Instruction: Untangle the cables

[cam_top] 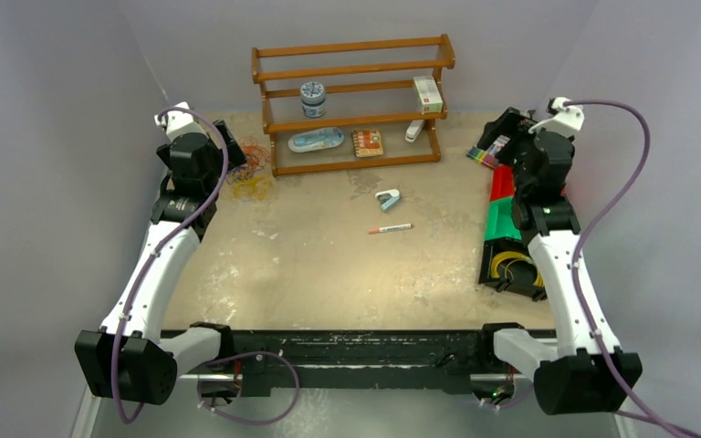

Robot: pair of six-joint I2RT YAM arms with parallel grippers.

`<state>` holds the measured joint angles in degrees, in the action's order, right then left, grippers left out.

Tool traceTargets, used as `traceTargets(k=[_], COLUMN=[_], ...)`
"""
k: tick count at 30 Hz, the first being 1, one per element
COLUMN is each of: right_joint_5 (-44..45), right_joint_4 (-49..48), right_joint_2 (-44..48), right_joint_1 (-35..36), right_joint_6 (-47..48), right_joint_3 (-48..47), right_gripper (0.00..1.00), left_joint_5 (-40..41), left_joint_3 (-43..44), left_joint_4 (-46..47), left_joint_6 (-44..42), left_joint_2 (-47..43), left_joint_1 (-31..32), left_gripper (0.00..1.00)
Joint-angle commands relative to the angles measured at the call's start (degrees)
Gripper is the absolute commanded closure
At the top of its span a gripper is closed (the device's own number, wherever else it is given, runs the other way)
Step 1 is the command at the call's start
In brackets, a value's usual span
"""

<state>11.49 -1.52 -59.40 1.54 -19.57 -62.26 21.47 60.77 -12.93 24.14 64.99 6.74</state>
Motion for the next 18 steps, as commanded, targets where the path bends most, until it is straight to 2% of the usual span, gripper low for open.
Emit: traceTargets(k=[1, 5, 9, 13, 18], right_joint_5=[7.8, 14.5, 17.5, 15.8, 12.5], right_joint_4=[5.8, 9.2, 13.3, 14.4, 11.0], right_joint_2=[-3.3, -6.9, -12.6, -18.5, -23.9], right_joint_1=[-0.2, -0.5, -1.5, -3.8, -7.1], right_joint_6=[-6.8, -11.5, -13.3, -13.5, -12.9], right_joint_3=[-3.0, -3.6, -6.5, -8.7, -9.5], right_gripper=[0.01, 0.01, 0.01, 0.01, 0.01], left_joint_5=[1.2, 1.1, 0.7, 1.1, 1.6], left_joint_3=[0.3, 0.0, -0.2, -0.2, -0.4], left_joint_4=[1.7, 0.9, 1.1, 1.0, 1.0], left_joint_6=[-1.4, -0.6, -0.3, -0.4, -0.6], left_joint_2=[-0.2, 0.9, 1.0, 0.8, 0.6], left_joint_1=[-0.6, -0.6, -0.6, -0.5, -0.3], left_gripper=[0.05, 0.06, 0.06, 0.06, 0.06])
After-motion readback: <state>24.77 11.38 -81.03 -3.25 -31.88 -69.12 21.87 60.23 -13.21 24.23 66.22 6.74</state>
